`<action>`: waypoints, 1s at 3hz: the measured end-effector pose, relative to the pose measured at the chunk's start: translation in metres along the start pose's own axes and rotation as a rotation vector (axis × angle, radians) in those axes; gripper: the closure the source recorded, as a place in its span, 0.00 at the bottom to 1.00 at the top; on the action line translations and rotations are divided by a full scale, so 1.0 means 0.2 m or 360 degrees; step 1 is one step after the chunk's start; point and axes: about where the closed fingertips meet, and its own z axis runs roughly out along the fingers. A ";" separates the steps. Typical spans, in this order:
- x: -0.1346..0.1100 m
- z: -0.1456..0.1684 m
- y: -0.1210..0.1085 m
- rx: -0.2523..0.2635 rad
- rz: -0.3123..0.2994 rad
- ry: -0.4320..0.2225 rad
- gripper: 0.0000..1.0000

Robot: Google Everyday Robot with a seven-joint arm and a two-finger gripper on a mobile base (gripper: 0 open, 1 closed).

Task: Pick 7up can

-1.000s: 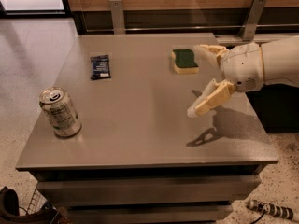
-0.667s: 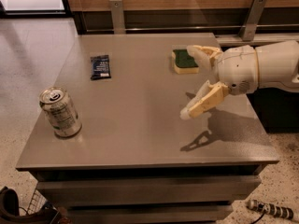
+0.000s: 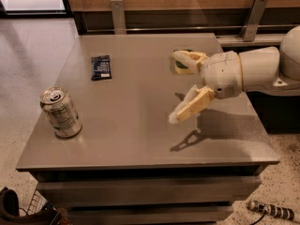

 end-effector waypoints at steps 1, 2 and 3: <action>0.02 0.19 0.01 -0.0081 0.0027 -0.0101 0.00; 0.02 0.43 -0.01 -0.0188 0.0071 -0.0236 0.00; 0.00 0.63 -0.01 -0.0267 0.0113 -0.0306 0.00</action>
Offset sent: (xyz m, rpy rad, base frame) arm 0.0388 0.1274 -0.0527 0.2390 0.1168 0.1992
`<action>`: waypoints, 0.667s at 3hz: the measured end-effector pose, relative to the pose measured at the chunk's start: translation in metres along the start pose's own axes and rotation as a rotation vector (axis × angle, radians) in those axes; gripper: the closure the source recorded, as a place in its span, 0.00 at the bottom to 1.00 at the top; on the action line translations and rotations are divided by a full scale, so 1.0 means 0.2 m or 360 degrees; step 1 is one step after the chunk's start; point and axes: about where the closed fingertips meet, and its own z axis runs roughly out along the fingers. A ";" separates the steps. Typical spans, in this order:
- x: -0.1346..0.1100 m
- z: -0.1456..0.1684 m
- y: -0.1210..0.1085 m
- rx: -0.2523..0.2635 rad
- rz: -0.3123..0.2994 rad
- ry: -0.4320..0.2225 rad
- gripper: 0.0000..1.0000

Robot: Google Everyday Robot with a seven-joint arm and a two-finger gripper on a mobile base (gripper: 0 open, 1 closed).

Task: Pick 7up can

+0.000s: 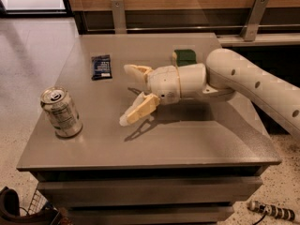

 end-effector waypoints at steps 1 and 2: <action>-0.02 0.16 -0.01 -0.0059 0.0020 -0.0040 0.00; -0.08 0.30 0.05 -0.0100 0.0010 -0.0052 0.00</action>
Offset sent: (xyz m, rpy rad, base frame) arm -0.0182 0.0809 0.0099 0.0329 0.0210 0.0718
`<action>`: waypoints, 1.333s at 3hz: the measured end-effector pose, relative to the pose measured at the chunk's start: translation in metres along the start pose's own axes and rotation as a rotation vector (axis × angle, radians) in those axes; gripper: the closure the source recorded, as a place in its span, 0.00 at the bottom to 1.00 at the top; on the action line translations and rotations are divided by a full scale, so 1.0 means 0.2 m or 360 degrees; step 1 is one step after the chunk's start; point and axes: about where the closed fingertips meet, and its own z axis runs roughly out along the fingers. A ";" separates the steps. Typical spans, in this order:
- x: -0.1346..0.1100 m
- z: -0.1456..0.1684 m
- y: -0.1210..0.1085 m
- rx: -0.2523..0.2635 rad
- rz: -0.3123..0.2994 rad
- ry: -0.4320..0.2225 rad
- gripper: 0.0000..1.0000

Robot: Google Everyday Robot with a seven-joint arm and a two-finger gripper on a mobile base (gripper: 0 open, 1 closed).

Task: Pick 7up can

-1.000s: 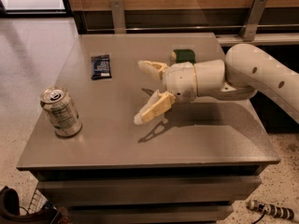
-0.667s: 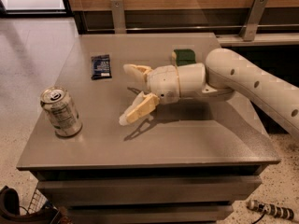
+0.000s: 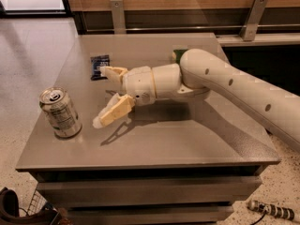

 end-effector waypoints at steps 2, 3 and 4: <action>0.00 0.17 0.09 -0.0051 -0.0027 0.0058 0.00; 0.04 0.27 0.11 -0.0085 -0.0012 0.0109 0.00; 0.02 0.34 0.13 -0.0136 -0.0037 0.0124 0.06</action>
Offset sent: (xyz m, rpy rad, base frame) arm -0.0293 0.0512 -0.0195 -0.0893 -0.0138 0.0378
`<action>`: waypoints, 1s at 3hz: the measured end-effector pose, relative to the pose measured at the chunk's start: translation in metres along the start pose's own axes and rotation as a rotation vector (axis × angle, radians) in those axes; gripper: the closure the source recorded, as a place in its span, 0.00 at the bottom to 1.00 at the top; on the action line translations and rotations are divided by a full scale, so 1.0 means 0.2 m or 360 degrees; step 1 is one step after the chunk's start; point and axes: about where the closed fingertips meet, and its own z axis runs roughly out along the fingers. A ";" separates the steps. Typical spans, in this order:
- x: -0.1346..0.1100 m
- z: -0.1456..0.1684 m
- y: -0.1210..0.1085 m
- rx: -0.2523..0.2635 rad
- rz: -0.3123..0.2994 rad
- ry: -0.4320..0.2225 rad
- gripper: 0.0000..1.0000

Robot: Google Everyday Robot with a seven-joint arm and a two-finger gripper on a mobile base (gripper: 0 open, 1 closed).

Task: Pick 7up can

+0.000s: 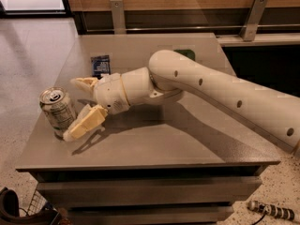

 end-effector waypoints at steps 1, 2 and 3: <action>-0.06 0.06 0.04 -0.0065 -0.0059 -0.0006 0.29; -0.06 0.06 0.04 -0.0067 -0.0057 -0.0006 0.53; -0.06 0.07 0.05 -0.0073 -0.0059 -0.0006 0.75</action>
Offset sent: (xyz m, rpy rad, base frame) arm -0.0081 0.0098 0.0074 0.0043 -0.0223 0.0395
